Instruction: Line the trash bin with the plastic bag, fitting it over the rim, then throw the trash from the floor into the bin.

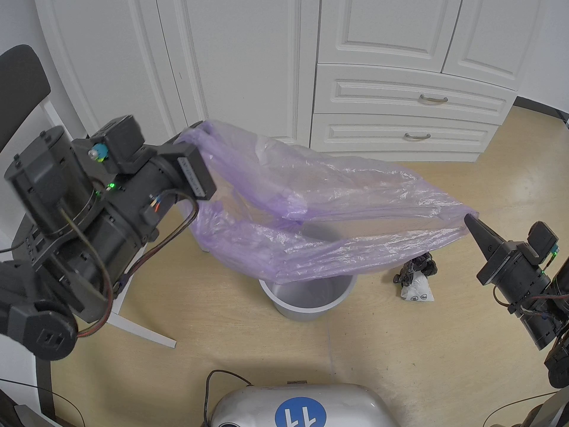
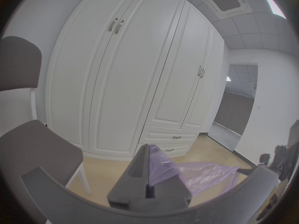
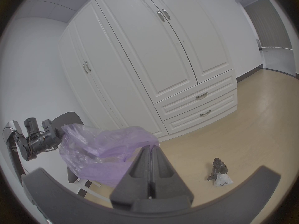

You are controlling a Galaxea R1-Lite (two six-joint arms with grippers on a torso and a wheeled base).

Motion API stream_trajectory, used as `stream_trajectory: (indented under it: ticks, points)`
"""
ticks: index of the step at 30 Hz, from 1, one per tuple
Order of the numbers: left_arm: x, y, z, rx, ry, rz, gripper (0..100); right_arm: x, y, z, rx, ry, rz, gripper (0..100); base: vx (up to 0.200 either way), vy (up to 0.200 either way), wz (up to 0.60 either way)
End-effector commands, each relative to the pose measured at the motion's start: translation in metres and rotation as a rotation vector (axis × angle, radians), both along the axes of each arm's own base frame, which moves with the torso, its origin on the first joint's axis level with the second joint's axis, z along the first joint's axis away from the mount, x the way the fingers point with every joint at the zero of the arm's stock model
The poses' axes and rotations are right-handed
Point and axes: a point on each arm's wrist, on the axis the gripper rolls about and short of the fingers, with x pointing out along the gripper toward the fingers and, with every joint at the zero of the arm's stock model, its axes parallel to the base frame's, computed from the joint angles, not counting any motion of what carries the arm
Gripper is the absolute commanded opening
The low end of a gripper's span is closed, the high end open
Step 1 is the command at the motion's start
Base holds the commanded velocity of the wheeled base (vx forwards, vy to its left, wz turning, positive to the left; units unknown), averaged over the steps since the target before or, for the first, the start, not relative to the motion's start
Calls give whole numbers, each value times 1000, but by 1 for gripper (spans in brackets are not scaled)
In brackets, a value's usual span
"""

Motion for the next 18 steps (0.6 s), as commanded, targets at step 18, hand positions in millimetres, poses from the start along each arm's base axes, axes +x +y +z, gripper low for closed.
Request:
stream_trajectory:
  ticks: [18]
  points:
    - [37, 34, -6, -15, -29, 159, 0, 1, 2, 1, -12, -9, 2, 0, 0, 0, 0]
